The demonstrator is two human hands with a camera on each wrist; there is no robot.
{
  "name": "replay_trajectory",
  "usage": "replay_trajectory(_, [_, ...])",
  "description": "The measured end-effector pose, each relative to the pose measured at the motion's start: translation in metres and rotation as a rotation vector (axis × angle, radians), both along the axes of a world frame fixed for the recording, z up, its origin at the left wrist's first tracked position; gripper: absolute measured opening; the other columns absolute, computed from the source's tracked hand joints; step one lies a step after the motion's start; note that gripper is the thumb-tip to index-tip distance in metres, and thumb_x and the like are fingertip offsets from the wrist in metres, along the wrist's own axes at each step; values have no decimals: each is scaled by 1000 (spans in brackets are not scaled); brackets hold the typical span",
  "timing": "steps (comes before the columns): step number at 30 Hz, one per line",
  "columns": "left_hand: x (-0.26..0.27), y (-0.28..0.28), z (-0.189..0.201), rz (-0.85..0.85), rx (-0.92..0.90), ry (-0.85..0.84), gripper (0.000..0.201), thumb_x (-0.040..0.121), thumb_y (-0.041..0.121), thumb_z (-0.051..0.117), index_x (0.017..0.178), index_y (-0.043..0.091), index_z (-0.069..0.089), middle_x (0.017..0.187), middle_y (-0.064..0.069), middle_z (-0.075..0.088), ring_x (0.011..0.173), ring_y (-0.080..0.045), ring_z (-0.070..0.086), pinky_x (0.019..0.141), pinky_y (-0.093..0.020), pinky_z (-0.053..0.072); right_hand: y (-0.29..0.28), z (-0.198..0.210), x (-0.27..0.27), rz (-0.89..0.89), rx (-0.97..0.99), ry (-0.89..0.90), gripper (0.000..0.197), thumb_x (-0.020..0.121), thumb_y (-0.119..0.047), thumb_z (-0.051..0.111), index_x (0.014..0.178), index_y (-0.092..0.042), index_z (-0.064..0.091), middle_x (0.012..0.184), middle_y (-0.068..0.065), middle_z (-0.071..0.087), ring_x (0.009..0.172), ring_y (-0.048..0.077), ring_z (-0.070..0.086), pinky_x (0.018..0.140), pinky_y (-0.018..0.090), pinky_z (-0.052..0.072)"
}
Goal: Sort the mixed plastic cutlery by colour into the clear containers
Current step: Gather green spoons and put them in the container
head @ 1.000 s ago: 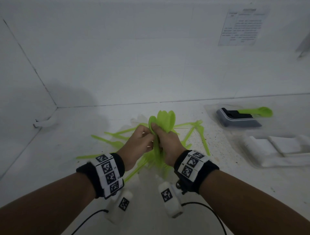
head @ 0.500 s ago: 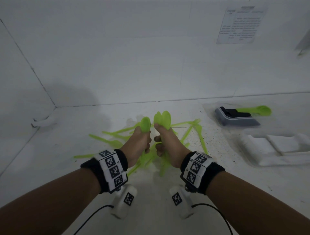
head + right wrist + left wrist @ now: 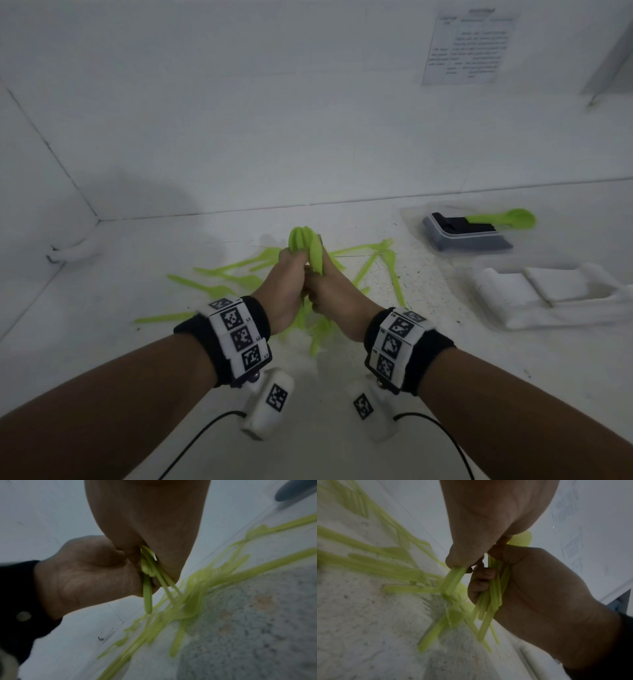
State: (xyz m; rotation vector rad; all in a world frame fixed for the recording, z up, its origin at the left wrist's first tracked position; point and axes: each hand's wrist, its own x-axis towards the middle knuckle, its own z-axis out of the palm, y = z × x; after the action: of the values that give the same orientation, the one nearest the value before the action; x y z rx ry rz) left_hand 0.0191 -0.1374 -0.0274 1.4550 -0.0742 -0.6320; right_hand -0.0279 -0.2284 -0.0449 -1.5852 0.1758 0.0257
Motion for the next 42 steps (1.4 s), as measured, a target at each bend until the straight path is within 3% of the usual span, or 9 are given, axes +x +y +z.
replay_trajectory(4, [-7, -8, -6, 32, -48, -74, 32, 108, 26, 44, 131, 7, 55, 106, -13, 67, 80, -22, 63, 57, -32, 51, -13, 11, -17, -49, 107, -85, 30, 106, -15, 45, 135, -20, 54, 83, -5, 60, 62, 1, 54, 55, 18, 42])
replay_trajectory(10, [-26, -26, -5, 38, -69, -67, 28, 104, 13, 45, 129, 7, 55, 104, -16, 65, 76, -23, 63, 54, -32, 51, -29, 2, -34, -185, 96, -81, 24, 108, -27, 45, 125, -29, 61, 111, 13, 71, 85, 16, 64, 71, 32, 52])
replay_trajectory(15, [-39, -42, -7, 99, -45, -48, 30, 101, 18, 52, 129, 10, 52, 113, -16, 68, 85, -26, 66, 63, -34, 57, -48, 4, -52, -181, 36, -85, 24, 109, -27, 44, 121, -26, 65, 97, -11, 72, 79, 4, 67, 69, 20, 54])
replay_trajectory(21, [-46, -56, -9, 167, 39, -107, 15, 102, 13, 41, 115, 13, 48, 90, -7, 55, 67, -19, 55, 68, -37, 49, -71, 0, -61, -303, -9, -55, 17, 107, -18, 42, 101, -23, 57, 83, -6, 57, 71, 9, 52, 65, 23, 43])
replay_trajectory(24, [-51, -63, -8, 186, 18, -76, 15, 100, 22, 45, 112, 13, 47, 82, -4, 42, 61, -15, 38, 59, -32, 39, -75, 2, -66, -275, 112, -61, 25, 105, -13, 42, 115, -30, 58, 77, -5, 52, 61, 6, 47, 60, 21, 42])
replay_trajectory(27, [-56, -72, -3, 134, -18, -10, 52, 86, 42, 55, 127, 12, 48, 85, -5, 44, 59, -15, 41, 56, -32, 40, -74, 3, -72, -212, 97, -85, 25, 106, -11, 41, 110, -25, 62, 70, -8, 57, 58, 3, 50, 56, 15, 43])
replay_trajectory(30, [-58, -77, -5, 92, 27, -42, 36, 98, 29, 54, 127, 12, 41, 99, -9, 50, 69, -18, 49, 55, -31, 43, -71, -1, -73, -174, 19, -99, 25, 107, -14, 42, 116, -13, 66, 79, -2, 58, 62, 4, 50, 60, 17, 43])
replay_trajectory(36, [-47, -65, -10, 80, 87, -97, 32, 96, 14, 46, 127, 5, 50, 107, -20, 63, 83, -24, 62, 60, -32, 52, -65, 3, -71, -234, 52, -33, 29, 109, -25, 44, 133, -30, 60, 102, -13, 70, 84, 2, 65, 72, 17, 50])
replay_trajectory(42, [-34, -49, -13, 184, 96, -215, 24, 104, 30, 55, 111, 7, 54, 86, -8, 62, 68, -16, 60, 56, -25, 51, -61, 9, -69, -420, 179, -7, 22, 106, -29, 47, 123, -30, 34, 81, -1, 44, 46, 5, 35, 46, 23, 33])
